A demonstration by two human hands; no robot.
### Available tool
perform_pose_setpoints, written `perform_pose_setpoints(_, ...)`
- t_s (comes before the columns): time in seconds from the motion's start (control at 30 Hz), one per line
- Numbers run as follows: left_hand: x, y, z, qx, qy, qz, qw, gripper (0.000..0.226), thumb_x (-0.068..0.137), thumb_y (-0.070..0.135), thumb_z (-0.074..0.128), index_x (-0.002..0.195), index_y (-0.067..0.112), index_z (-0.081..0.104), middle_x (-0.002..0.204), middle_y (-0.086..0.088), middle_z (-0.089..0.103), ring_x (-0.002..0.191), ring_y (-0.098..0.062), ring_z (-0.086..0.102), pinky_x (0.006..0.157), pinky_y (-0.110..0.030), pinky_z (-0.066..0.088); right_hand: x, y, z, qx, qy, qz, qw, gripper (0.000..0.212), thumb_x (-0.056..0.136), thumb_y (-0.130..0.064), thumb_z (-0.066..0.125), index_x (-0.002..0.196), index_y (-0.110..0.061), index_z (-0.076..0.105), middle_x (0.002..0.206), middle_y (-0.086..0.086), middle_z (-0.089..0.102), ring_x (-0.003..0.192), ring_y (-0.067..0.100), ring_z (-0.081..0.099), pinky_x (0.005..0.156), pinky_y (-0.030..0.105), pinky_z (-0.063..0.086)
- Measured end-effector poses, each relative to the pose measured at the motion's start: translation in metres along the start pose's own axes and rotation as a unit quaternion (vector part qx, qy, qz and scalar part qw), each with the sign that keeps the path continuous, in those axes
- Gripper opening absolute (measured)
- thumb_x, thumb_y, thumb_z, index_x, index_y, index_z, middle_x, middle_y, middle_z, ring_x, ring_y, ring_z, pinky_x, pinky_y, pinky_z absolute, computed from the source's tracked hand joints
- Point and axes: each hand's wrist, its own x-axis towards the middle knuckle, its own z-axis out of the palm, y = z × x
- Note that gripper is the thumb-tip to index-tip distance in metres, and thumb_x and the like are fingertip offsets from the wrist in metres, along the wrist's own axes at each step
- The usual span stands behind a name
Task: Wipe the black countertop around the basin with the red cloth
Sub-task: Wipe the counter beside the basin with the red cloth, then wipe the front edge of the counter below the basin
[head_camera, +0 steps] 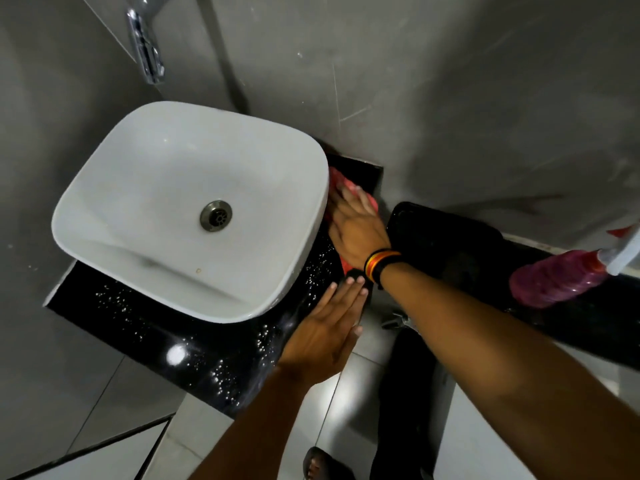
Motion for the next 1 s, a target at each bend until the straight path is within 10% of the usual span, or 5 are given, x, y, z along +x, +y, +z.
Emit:
perform_pose_setpoints(0.67,-0.199,-0.003,-0.038,-0.007,0.13,-0.236,0.963,0.06,0.11,0.035,0.025,0.164,0.009,0.021,0.174,-0.009,0.015,0.162,-0.022,0.012,0.13,-0.047,0.01,-0.174,-0.217,0.051,-0.019,-0.087,0.028,0.996,0.061,0.098,-0.037,0.032,0.154,-0.013,0.033,0.162,0.006,0.036,0.153,0.026,0.021,0.124,0.049,0.017)
perform_pose_setpoints(0.8,-0.212,-0.012,-0.048,0.001,0.139,-0.249,0.958,0.06,0.11,0.033,0.026,0.164,0.008,0.021,0.175,-0.009,0.016,0.162,-0.023,0.013,0.131,-0.047,0.01,-0.159,-0.182,0.022,-0.055,-0.121,-0.106,0.985,0.06,0.1,-0.045,0.036,0.151,-0.014,0.039,0.161,0.009,0.036,0.147,0.032,0.032,0.115,0.051,0.029)
perform_pose_setpoints(0.9,-0.221,-0.015,-0.046,0.006,0.149,-0.269,0.951,0.06,0.11,0.033,0.026,0.164,0.008,0.021,0.175,-0.008,0.015,0.162,-0.022,0.013,0.131,-0.044,0.007,-0.153,-0.159,0.026,-0.085,-0.114,-0.206,0.968,0.061,0.102,-0.042,0.035,0.155,-0.014,0.029,0.166,0.008,0.025,0.155,0.028,0.015,0.124,0.054,0.011)
perform_pose_setpoints(1.0,-0.234,-0.017,-0.044,0.001,0.162,-0.29,0.943,0.06,0.11,0.031,0.028,0.165,0.008,0.02,0.175,-0.007,0.014,0.162,-0.022,0.011,0.132,-0.042,0.006,-0.162,-0.194,0.053,-0.061,-0.105,-0.105,0.987,0.067,0.102,-0.042,0.032,0.157,-0.006,0.02,0.167,0.013,0.02,0.156,0.026,0.005,0.125,0.054,0.005)
